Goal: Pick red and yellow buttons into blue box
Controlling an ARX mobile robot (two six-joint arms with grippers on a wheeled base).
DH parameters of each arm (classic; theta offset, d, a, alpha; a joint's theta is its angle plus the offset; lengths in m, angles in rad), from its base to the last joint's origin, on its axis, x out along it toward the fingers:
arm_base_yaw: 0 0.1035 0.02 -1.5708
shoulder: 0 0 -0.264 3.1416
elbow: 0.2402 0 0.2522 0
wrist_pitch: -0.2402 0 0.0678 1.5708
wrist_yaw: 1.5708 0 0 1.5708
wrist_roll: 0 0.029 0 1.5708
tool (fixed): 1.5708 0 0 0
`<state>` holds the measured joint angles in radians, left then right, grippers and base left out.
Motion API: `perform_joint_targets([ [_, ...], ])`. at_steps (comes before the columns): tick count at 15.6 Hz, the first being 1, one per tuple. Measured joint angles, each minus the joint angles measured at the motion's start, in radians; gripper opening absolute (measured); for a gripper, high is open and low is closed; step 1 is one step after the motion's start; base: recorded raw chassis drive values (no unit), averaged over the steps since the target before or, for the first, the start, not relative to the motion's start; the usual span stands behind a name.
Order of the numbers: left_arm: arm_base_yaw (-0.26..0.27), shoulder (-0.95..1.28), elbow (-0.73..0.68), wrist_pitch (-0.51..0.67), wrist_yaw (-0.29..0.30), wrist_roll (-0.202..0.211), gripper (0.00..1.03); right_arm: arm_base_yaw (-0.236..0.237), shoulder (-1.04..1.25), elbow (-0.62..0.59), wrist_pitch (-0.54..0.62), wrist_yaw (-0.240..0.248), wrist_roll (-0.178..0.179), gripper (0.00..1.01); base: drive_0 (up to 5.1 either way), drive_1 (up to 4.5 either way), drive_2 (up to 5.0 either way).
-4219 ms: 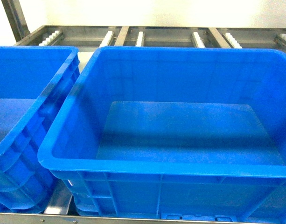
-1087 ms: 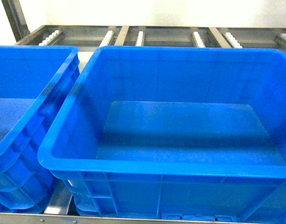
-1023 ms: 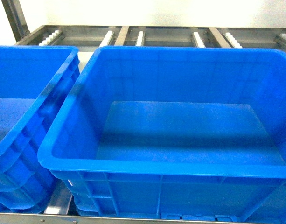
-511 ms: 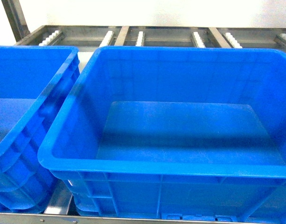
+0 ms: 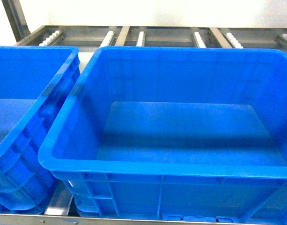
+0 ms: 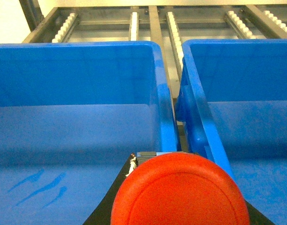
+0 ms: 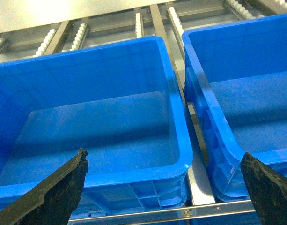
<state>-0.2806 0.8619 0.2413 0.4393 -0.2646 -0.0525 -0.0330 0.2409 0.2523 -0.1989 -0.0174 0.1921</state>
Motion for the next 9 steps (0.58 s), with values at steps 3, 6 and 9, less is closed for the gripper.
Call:
perform_joint_targets([
  [3, -0.039, 0.166, 0.109, 0.130, 0.064, 0.011, 0.26, 0.000, 0.000, 0.000, 0.000, 0.000, 0.000, 0.98, 0.0, 0.00, 0.0],
  [6, -0.103, 0.428, 0.328, 0.139, 0.167, 0.080, 0.26, 0.000, 0.000, 0.000, 0.000, 0.000, 0.000, 0.98, 0.0, 0.00, 0.0],
  [9, -0.164, 0.724, 0.557, 0.036, 0.240, 0.203, 0.26, 0.000, 0.000, 0.000, 0.000, 0.000, 0.000, 0.98, 0.0, 0.00, 0.0],
])
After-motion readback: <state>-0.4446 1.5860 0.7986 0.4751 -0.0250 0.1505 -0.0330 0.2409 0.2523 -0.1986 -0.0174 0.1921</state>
